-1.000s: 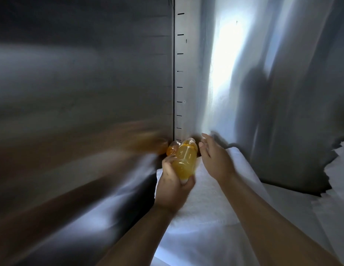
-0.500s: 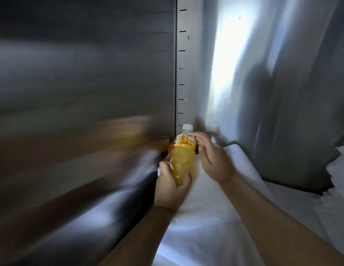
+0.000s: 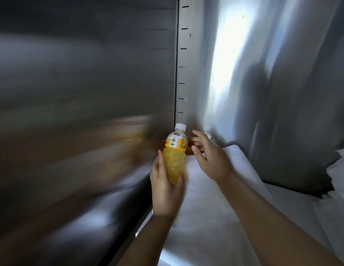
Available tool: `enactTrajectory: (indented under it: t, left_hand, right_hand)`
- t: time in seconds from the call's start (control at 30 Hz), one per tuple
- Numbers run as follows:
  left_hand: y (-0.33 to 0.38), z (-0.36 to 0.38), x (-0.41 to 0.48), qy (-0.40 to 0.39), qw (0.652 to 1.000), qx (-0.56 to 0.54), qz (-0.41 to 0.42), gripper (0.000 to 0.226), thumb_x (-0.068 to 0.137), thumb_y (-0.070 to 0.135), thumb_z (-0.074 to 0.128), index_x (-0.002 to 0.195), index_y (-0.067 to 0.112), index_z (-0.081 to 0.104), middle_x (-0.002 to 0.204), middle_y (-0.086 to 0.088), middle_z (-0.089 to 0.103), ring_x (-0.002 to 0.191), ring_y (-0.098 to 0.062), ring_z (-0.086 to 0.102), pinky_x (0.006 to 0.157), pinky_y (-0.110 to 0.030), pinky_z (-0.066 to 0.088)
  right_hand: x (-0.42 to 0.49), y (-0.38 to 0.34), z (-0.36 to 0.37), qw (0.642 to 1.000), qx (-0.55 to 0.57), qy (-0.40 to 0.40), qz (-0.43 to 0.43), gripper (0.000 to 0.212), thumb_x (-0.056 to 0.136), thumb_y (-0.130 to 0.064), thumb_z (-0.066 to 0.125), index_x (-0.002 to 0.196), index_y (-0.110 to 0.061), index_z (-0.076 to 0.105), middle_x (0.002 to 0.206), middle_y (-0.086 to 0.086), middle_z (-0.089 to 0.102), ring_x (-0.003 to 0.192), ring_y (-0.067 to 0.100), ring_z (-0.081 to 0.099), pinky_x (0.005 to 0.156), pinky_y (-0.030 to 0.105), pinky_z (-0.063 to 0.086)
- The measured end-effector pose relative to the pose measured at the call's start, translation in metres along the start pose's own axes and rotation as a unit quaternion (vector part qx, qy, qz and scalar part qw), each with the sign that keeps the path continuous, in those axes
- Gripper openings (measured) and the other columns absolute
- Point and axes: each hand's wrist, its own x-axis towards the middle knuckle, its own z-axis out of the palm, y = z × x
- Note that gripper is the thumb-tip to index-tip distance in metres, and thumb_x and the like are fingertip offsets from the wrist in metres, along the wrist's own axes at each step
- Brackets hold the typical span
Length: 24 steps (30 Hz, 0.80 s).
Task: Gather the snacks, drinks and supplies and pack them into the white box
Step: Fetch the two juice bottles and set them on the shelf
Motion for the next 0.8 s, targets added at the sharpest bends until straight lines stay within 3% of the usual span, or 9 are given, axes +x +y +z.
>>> enactTrajectory:
  t: [0.17, 0.3, 0.43, 0.63, 0.8]
  left_hand:
    - [-0.01, 0.004, -0.003, 0.053, 0.997, -0.032, -0.052, 0.093, 0.077, 0.017, 0.072, 0.148, 0.028, 0.014, 0.142, -0.003, 0.032, 0.131, -0.018, 0.032, 0.104, -0.027, 0.029]
    - [-0.016, 0.006, -0.002, 0.063, 0.995, -0.05, -0.063, 0.09, 0.076, 0.018, 0.072, 0.148, 0.026, 0.018, 0.14, -0.001, 0.033, 0.128, -0.018, 0.035, 0.105, -0.036, 0.035]
    - [-0.019, 0.008, -0.003, 0.077, 0.992, -0.071, -0.075, 0.09, 0.075, 0.013, 0.072, 0.148, 0.026, 0.02, 0.141, -0.002, 0.033, 0.13, -0.019, 0.036, 0.105, -0.043, 0.037]
    - [-0.025, 0.012, 0.002, 0.079, 0.993, -0.059, -0.071, 0.09, 0.075, 0.012, 0.071, 0.148, 0.025, 0.02, 0.139, 0.0, 0.032, 0.129, -0.021, 0.037, 0.104, -0.045, 0.038]
    - [-0.026, 0.012, 0.001, 0.076, 0.995, -0.049, -0.051, 0.088, 0.075, 0.014, 0.07, 0.146, 0.027, 0.02, 0.136, 0.006, 0.032, 0.128, -0.02, 0.038, 0.105, -0.041, 0.037]
  right_hand:
    - [0.009, 0.015, 0.01, 0.997, -0.071, -0.024, 0.031, 0.039, 0.089, -0.027, 0.059, 0.125, -0.015, 0.051, 0.123, -0.001, 0.057, 0.101, 0.014, 0.059, 0.079, 0.035, 0.054]
    - [0.026, 0.019, 0.017, 0.985, -0.139, -0.091, 0.046, 0.045, 0.081, -0.032, 0.066, 0.121, -0.017, 0.053, 0.12, 0.001, 0.057, 0.108, 0.019, 0.054, 0.089, 0.034, 0.047]
    - [0.047, 0.014, 0.036, 0.974, -0.178, -0.133, 0.033, 0.043, 0.076, -0.035, 0.069, 0.109, -0.013, 0.052, 0.111, 0.004, 0.057, 0.106, 0.024, 0.05, 0.081, 0.031, 0.038]
    - [0.065, 0.018, 0.06, 0.951, -0.232, -0.204, 0.027, 0.053, 0.076, -0.04, 0.065, 0.12, -0.017, 0.049, 0.114, 0.005, 0.062, 0.109, 0.026, 0.055, 0.082, 0.035, 0.046]
    - [0.058, 0.019, 0.055, 0.975, -0.187, -0.111, 0.04, 0.042, 0.07, -0.038, 0.067, 0.106, -0.019, 0.055, 0.104, 0.002, 0.065, 0.103, 0.024, 0.058, 0.072, 0.028, 0.038]
